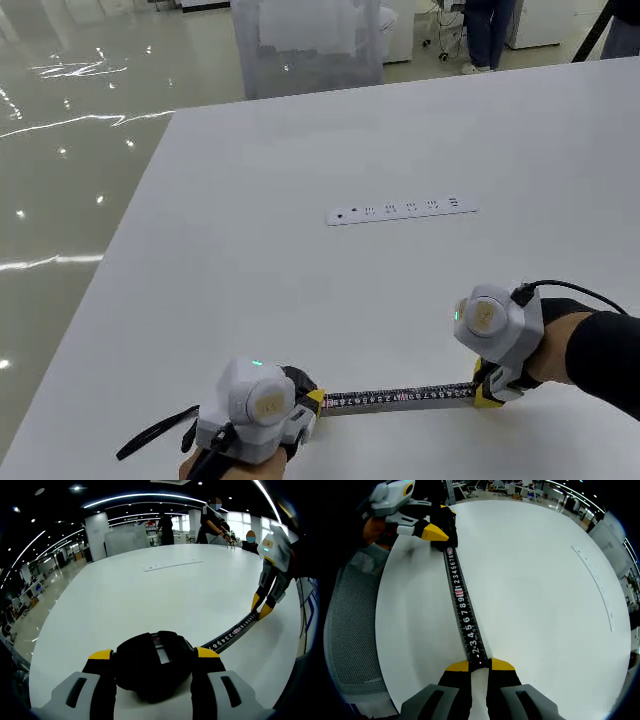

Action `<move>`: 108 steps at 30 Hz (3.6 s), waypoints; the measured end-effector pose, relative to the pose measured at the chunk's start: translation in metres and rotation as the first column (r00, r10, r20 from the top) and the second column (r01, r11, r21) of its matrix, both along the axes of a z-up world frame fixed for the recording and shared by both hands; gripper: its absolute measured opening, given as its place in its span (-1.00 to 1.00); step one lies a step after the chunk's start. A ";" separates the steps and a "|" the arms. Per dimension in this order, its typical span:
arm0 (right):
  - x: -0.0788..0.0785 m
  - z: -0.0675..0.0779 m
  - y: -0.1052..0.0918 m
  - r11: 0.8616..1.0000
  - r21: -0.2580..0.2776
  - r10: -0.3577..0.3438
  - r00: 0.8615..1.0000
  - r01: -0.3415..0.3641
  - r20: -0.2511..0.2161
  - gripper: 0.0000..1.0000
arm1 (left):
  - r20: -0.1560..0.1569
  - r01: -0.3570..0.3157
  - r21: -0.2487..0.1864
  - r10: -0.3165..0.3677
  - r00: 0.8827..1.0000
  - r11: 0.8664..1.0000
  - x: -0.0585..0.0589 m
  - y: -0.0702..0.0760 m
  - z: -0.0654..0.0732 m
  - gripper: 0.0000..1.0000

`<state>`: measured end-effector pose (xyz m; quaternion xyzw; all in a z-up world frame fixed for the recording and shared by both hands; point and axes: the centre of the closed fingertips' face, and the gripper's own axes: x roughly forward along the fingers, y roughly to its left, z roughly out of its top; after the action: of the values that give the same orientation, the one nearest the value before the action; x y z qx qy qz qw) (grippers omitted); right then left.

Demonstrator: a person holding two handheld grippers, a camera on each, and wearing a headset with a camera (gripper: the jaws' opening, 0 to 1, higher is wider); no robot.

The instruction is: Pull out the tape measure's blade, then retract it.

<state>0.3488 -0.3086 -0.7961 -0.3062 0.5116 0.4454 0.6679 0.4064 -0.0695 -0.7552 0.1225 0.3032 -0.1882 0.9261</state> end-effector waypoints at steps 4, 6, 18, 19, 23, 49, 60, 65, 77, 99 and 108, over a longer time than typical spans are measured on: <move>0.000 0.000 0.001 1.000 0.008 -0.002 1.000 0.002 0.009 -0.90 | -0.010 -0.002 0.003 0.002 1.000 1.000 0.000 0.000 -0.001 0.11; 0.000 0.000 0.001 1.000 0.010 -0.001 1.000 0.001 0.007 -0.90 | -0.009 0.000 0.003 0.000 1.000 1.000 0.000 0.000 -0.001 0.11; 0.001 0.000 0.003 1.000 -0.005 0.016 1.000 -0.016 -0.002 -0.90 | -0.004 0.003 -0.001 -0.003 1.000 1.000 0.001 0.000 -0.002 0.11; 0.001 0.000 0.004 1.000 -0.006 0.016 1.000 -0.016 -0.001 -0.90 | -0.007 0.002 -0.001 -0.002 1.000 1.000 0.001 0.000 -0.002 0.11; 0.002 0.000 0.004 1.000 -0.006 0.014 1.000 -0.014 -0.001 -0.90 | -0.004 0.005 -0.001 -0.005 1.000 1.000 0.001 0.000 -0.002 0.11; 0.002 0.001 0.006 0.999 -0.030 0.015 1.000 -0.015 0.003 -0.95 | -0.010 0.004 0.005 -0.004 1.000 1.000 0.002 0.000 -0.001 0.10; 0.002 0.001 0.009 0.999 -0.025 0.036 0.999 -0.035 0.010 -0.96 | -0.012 0.002 0.002 -0.002 1.000 1.000 0.003 -0.001 -0.002 0.10; 0.003 0.001 0.011 0.999 -0.024 0.025 1.000 -0.024 0.005 -0.95 | -0.008 0.011 0.015 -0.011 1.000 1.000 0.003 -0.002 -0.002 0.10; 0.004 0.001 0.016 1.000 -0.023 0.012 1.000 -0.012 0.004 -0.94 | 0.005 0.065 0.066 -0.066 0.998 0.996 0.004 -0.003 -0.004 0.10; 0.007 0.000 0.025 0.999 -0.013 0.049 0.999 -0.049 0.008 -0.95 | -0.014 0.058 0.063 -0.057 0.998 0.996 0.003 -0.005 -0.003 0.10; 0.009 -0.001 0.029 0.999 -0.009 0.038 0.999 -0.038 0.004 -0.95 | -0.014 0.062 0.064 -0.061 0.998 0.996 0.003 -0.006 -0.004 0.11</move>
<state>0.3573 -0.2793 -0.7968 -0.3196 0.5061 0.4552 0.6592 0.4098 -0.0752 -0.7587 0.1604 0.3107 -0.2073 0.9136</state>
